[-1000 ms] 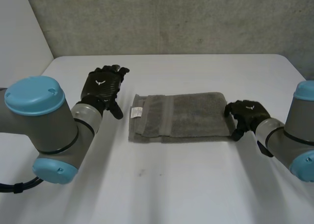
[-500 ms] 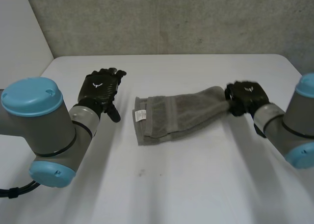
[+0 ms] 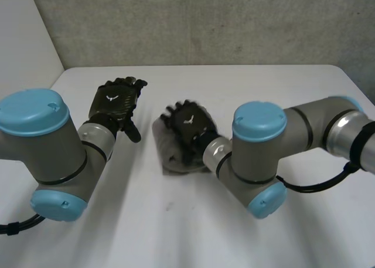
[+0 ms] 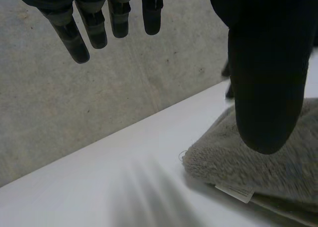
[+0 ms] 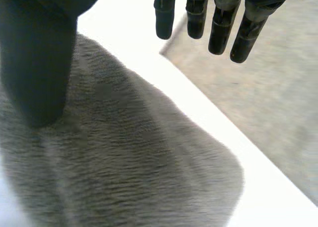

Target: Fold the towel.

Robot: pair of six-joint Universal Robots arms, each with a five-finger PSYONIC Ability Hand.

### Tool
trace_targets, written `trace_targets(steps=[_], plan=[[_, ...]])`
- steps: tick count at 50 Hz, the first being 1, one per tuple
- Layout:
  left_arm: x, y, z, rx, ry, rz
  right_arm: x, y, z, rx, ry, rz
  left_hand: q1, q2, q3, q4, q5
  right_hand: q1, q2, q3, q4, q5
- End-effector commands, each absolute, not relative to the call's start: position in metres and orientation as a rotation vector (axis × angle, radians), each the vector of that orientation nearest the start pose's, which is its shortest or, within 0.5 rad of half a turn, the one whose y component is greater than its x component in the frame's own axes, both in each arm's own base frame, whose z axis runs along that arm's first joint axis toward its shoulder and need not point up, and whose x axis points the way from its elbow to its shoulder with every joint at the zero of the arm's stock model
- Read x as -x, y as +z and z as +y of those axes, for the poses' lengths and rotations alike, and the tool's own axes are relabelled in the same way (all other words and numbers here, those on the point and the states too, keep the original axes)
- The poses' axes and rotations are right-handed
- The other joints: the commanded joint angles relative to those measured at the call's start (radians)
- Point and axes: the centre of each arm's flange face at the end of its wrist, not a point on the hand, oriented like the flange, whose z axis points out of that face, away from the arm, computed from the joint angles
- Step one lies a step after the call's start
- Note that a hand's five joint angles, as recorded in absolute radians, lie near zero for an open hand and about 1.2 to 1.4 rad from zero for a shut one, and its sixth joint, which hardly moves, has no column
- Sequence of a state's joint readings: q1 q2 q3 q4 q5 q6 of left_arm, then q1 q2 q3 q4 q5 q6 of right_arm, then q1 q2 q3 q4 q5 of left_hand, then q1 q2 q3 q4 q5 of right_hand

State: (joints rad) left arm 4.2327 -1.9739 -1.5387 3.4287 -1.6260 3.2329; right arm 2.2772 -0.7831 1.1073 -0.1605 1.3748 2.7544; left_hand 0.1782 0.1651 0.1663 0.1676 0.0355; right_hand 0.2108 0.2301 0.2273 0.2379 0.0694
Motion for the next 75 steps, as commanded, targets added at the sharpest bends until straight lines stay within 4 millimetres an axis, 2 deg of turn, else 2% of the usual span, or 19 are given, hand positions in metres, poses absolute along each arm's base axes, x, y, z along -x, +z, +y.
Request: trace_targets(steps=[1,8,12,21,30,32,33,34,35,37,38,40,41,42,43,45,51,59,75], plan=[[0.295,0.218,-0.284,-0.547,-2.349,2.455,-0.356,0.218,-0.296,0.712,-1.851,1.897,0.018,0.031,0.029,0.028,-0.014,-0.036,-0.056,-0.053,-0.063,-0.069],[0.314,0.217,-0.288,-0.481,-2.327,2.634,-0.339,0.208,-0.31,0.654,-1.711,1.98,0.041,0.054,0.053,0.052,0.009,-0.036,-0.056,-0.053,-0.063,-0.069],[0.335,0.191,-0.291,-0.518,-2.196,2.765,-0.344,0.178,-0.316,0.695,-1.606,2.024,0.041,0.054,0.053,0.052,0.009,-0.036,-0.056,-0.053,-0.063,-0.069],[0.336,0.127,-0.292,-0.568,-1.794,2.929,-0.35,0.126,-0.32,0.748,-1.466,2.109,0.018,0.031,0.03,0.028,-0.014,-0.036,-0.056,-0.053,-0.063,-0.069],[0.329,0.119,-0.284,-0.667,-1.714,2.891,-0.348,0.131,-0.328,0.914,-1.591,2.124,0.015,0.028,0.027,0.025,-0.017,-0.036,-0.056,-0.053,-0.063,-0.069],[0.328,0.127,-0.283,-0.694,-1.733,2.859,-0.347,0.156,-0.329,0.942,-1.709,2.122,0.012,0.025,0.024,0.022,-0.02,-0.036,-0.056,-0.053,-0.063,-0.069],[0.329,0.141,-0.283,-0.712,-1.779,2.827,-0.347,0.156,-0.329,0.942,-1.71,2.122,0.009,0.022,0.021,0.019,-0.023,-0.036,-0.056,-0.053,-0.063,-0.069],[0.328,0.157,-0.283,-0.713,-1.84,2.795,-0.345,0.178,-0.328,0.927,-1.784,2.099,0.009,0.022,0.021,0.019,-0.023,-0.036,-0.056,-0.053,-0.063,-0.069],[0.328,0.157,-0.283,-0.713,-1.841,2.794,-0.345,0.178,-0.328,0.926,-1.785,2.099,0.009,0.022,0.021,0.019,-0.023,-0.036,-0.056,-0.053,-0.063,-0.069],[0.326,0.2,-0.281,-0.689,-1.997,2.722,-0.34,0.216,-0.325,0.874,-1.907,2.057,0.009,0.022,0.021,0.019,-0.023,-0.036,-0.056,-0.053,-0.063,-0.069],[0.326,0.201,-0.281,-0.689,-1.998,2.722,-0.34,0.216,-0.325,0.873,-1.908,2.057,0.009,0.022,0.021,0.019,-0.023,-0.036,-0.056,-0.053,-0.063,-0.069],[0.321,0.245,-0.276,-0.651,-2.158,2.638,-0.332,0.253,-0.318,0.81,-2.023,2.022,0.006,0.019,0.018,0.017,-0.026,-0.036,-0.056,-0.053,-0.063,-0.069],[0.321,0.245,-0.276,-0.651,-2.159,2.638,-0.332,0.253,-0.318,0.81,-2.023,2.022,0.006,0.019,0.018,0.017,-0.026,-0.036,-0.056,-0.053,-0.063,-0.069],[0.316,0.266,-0.273,-0.619,-2.228,2.595,-0.326,0.272,-0.315,0.768,-2.082,2.005,0.009,0.022,0.021,0.019,-0.023,-0.036,-0.056,-0.053,-0.063,-0.069],[0.316,0.267,-0.273,-0.619,-2.229,2.595,-0.318,0.29,-0.31,0.728,-2.132,1.991,0.009,0.022,0.021,0.019,-0.023,-0.036,-0.056,-0.053,-0.063,-0.069],[0.299,0.307,-0.265,-0.523,-2.324,2.518,-0.312,0.303,-0.306,0.704,-2.169,1.977,0.009,0.022,0.021,0.019,-0.023,-0.036,-0.056,-0.053,-0.063,-0.069],[0.258,0.348,-0.252,-0.375,-2.302,2.475,-0.285,0.332,-0.283,0.665,-2.219,1.97,0.003,0.016,0.015,0.014,-0.029,-0.036,-0.056,-0.053,-0.063,-0.069],[0.24,0.358,-0.229,-0.377,-2.212,2.53,-0.26,0.341,-0.265,0.661,-2.22,1.978,-0.003,0.01,0.009,0.008,-0.035,-0.036,-0.056,-0.053,-0.063,-0.069],[0.245,0.334,-0.24,-0.373,-2.279,2.493,-0.259,0.316,-0.259,0.694,-2.149,2.023,-0.003,0.01,0.009,0.008,-0.035,-0.036,-0.056,-0.053,-0.063,-0.069]])
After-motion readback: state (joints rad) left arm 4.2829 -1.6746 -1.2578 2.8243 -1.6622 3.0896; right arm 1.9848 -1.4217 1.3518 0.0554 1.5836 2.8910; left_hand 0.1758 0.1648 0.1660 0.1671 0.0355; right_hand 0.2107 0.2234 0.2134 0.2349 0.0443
